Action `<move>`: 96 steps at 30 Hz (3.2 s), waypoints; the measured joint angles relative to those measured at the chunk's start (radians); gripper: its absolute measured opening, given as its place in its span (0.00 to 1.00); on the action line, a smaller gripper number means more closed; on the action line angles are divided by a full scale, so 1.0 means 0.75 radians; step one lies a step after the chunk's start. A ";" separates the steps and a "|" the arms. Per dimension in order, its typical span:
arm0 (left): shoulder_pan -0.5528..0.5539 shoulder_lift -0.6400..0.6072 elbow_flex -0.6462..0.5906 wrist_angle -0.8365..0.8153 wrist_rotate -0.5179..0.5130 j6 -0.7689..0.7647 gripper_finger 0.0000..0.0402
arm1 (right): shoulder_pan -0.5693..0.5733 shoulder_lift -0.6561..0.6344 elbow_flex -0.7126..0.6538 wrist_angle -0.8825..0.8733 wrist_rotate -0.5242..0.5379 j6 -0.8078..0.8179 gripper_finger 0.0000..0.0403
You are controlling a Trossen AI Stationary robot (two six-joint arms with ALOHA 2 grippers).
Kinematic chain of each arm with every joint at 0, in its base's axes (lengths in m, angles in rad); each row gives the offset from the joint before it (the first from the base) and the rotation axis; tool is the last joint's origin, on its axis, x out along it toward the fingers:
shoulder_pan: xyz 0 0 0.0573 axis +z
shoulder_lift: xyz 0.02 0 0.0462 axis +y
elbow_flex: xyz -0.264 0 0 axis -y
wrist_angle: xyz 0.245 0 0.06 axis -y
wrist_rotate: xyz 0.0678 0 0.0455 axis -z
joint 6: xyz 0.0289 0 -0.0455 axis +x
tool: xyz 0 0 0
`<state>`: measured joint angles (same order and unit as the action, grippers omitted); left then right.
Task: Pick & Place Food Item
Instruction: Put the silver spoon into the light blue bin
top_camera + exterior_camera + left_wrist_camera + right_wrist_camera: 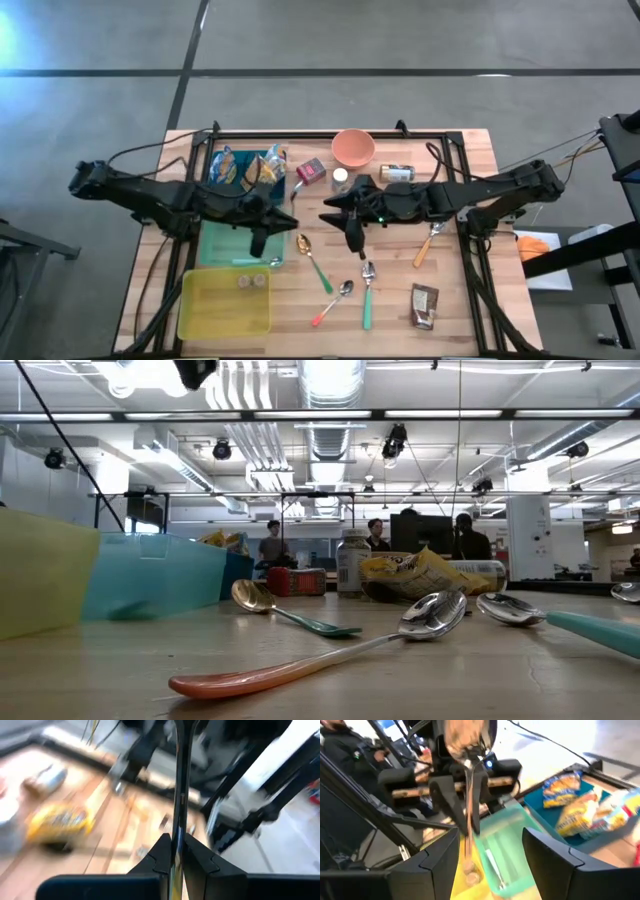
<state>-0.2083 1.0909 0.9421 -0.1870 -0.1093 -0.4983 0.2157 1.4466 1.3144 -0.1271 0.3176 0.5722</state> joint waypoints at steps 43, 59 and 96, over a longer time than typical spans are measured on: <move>0.029 0.203 -0.234 -1.167 0.170 0.058 0.06 | 0.024 -0.014 0.000 -0.176 0.028 0.095 0.53; 0.011 0.216 -0.430 -0.861 0.259 -0.070 0.06 | 0.008 -0.060 0.000 -0.190 0.034 0.062 0.53; 0.013 0.445 -0.450 -0.733 0.432 0.167 0.06 | 0.009 -0.059 0.000 -0.216 0.031 0.076 0.53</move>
<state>-0.1982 1.4242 0.6048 -0.7365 0.2146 -0.3734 0.2222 1.4025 1.3144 -0.2890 0.3408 0.6289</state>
